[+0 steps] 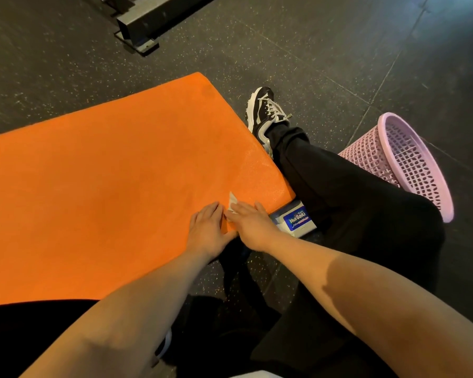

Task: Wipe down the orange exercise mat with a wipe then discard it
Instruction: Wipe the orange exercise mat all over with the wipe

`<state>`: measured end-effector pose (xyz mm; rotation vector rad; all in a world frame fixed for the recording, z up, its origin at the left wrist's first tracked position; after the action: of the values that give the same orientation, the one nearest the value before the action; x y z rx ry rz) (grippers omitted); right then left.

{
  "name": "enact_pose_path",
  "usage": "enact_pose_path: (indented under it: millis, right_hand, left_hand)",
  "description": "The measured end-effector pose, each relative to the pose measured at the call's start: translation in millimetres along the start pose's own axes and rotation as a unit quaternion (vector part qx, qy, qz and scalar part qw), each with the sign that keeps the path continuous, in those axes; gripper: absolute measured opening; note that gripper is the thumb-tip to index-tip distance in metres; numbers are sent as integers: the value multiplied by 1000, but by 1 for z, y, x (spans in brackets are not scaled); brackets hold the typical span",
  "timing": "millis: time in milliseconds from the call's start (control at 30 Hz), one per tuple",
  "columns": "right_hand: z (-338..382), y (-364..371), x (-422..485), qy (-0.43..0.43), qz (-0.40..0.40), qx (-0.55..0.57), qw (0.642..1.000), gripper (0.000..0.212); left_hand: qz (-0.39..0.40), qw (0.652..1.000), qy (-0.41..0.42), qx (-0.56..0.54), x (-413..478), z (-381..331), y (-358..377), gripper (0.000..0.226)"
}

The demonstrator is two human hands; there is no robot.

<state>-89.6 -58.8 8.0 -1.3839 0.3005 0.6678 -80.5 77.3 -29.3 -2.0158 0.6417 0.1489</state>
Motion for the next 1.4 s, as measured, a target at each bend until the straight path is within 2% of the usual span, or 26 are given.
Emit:
enact_pose_path:
  millis: [100, 167, 233, 300, 400, 467, 533, 600, 667, 733, 867, 967, 1033, 1133, 1200, 1267, 1400]
  right_hand:
    - [-19, -13, 2, 64, -36, -8, 997, 76]
    - [-32, -18, 0, 136, -69, 3, 988, 83]
    - [-32, -15, -1, 166, -75, 10, 983, 82]
    - [-16, -6, 0, 124, -70, 35, 989, 76]
    - [8, 11, 3, 3, -29, 72, 997, 65]
    - [8, 12, 2, -23, -16, 87, 996, 65]
    - [-7, 5, 2, 24, -49, 87, 995, 70]
    - [-28, -7, -1, 122, -102, 93, 983, 72]
    - [-39, -10, -2, 169, -104, 73, 977, 72]
    - [-30, -5, 0, 159, -97, 92, 978, 70]
    - [10, 12, 3, 6, -33, 129, 991, 57]
    - [5, 5, 4, -29, 1, 125, 992, 54]
    - [-6, -7, 0, -6, -35, 124, 992, 59]
    - [-32, -27, -3, 135, -131, 106, 976, 62]
    - [-36, -34, -5, 190, -141, 79, 968, 56]
    - [-24, -32, -4, 167, -131, 116, 970, 55]
    - [8, -18, 0, 49, -95, 187, 977, 43]
  left_hand:
    - [6, 1000, -3, 13, -1, 2, -2, 95]
    - [12, 1000, 2, 19, -1, 2, -3, 94]
    - [16, 1000, 7, 23, -1, 1, -2, 91]
    - [18, 1000, 7, 20, -1, 1, -2, 88]
    - [14, 1000, 4, 5, -3, 1, 0, 82]
    - [17, 1000, 4, 1, -3, 1, 1, 82]
    - [41, 999, 5, 16, -3, 1, 1, 87]
    - [70, 997, 8, 36, -4, 2, 1, 91]
    - [74, 997, 10, 37, -6, 3, 1, 87]
    - [68, 997, 13, 37, -7, 2, 2, 80]
    - [53, 997, 18, 46, -9, 3, 4, 70]
    - [44, 998, 19, 38, -10, 2, 1, 67]
    - [43, 998, 21, 38, -9, 1, -3, 65]
    - [39, 998, 25, 40, -8, 0, -9, 61]
    - [37, 998, 25, 34, -8, 0, -11, 58]
    - [33, 999, 18, 18, -7, 1, -12, 56]
    - [11, 999, -9, -37, -5, 4, -15, 50]
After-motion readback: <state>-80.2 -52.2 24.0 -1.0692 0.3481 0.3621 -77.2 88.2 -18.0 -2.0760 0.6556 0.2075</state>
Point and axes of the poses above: each hand's wrist, its own x-axis towards the middle knuckle, its own y-axis out of the palm, z = x × y, the point moved 4 cm from there along x, towards the middle knuckle, and after that the axes turned 3 degrees about z, right-handed, at the moved point
